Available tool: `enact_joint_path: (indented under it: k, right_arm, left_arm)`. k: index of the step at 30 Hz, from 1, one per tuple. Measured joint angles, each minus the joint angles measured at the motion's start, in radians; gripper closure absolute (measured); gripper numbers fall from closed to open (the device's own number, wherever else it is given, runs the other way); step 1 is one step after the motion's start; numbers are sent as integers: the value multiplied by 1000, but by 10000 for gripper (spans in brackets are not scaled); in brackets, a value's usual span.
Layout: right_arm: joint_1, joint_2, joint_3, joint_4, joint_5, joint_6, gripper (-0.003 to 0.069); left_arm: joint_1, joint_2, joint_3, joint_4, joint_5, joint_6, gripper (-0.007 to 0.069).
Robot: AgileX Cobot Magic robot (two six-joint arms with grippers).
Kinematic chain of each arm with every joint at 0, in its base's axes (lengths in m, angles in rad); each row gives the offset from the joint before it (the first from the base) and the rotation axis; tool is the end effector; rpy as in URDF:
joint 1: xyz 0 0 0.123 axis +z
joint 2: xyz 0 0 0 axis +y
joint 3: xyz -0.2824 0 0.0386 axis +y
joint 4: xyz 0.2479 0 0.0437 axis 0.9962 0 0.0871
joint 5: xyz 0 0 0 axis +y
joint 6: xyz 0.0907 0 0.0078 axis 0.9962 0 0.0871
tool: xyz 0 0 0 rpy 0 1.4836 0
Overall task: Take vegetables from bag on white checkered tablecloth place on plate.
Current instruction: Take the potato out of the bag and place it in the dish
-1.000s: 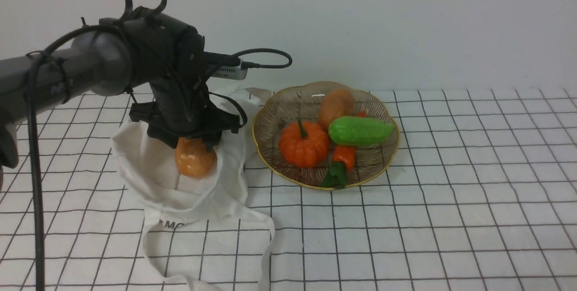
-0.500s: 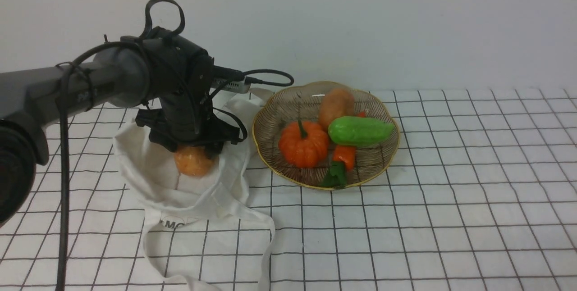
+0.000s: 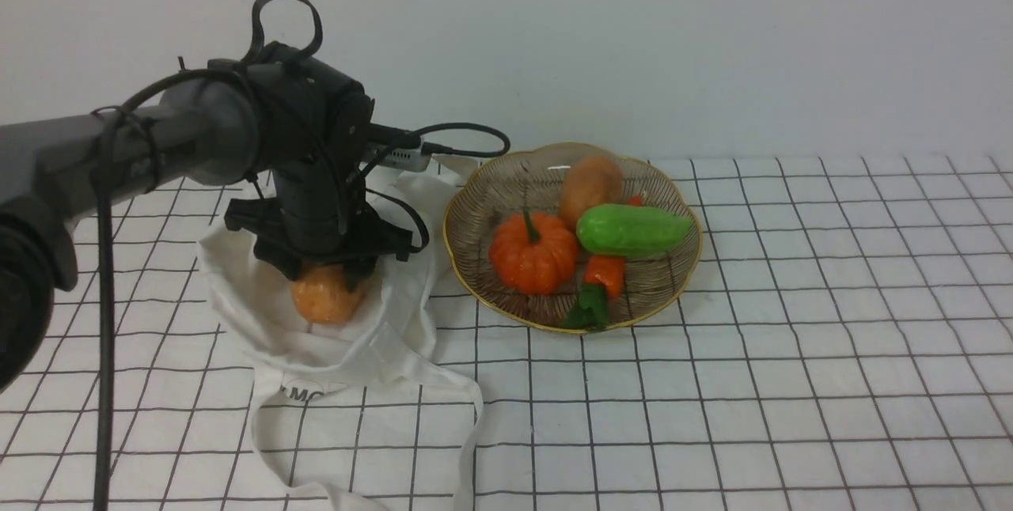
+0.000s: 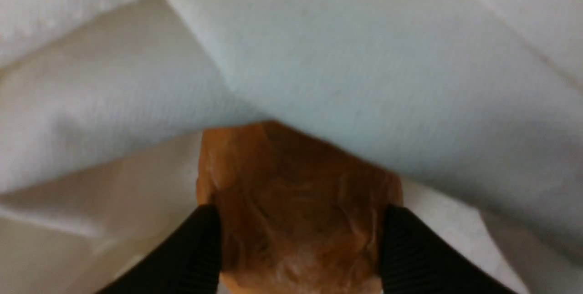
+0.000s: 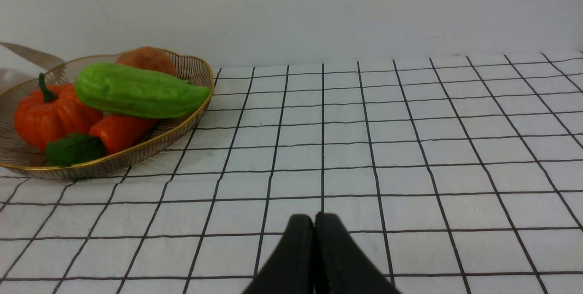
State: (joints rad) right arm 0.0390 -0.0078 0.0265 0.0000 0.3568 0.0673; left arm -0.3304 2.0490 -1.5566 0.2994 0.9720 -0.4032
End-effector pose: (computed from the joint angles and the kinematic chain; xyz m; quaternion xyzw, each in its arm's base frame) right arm 0.0532 0.0021 0.1724 0.0113 0.8013 0.0318 0.5973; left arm 0.4064 -0.1159 0.1910 0.0359 0.9861 0.0878 0.1361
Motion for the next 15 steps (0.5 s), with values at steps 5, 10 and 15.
enact_joint_path:
  k: [5, 10, 15]
  right_arm:
    - [0, 0, 0, 0, 0, 0, 674]
    - [0, 0, 0, 0, 0, 0, 674]
    - [0, 0, 0, 0, 0, 0, 674]
  left_arm:
    - [-1, -91, 0, -1, 88, -4, 225]
    - [-2, -173, 0, 9, 225, -3, 225]
    - [-35, -269, -11, 17, 253, 8, 225]
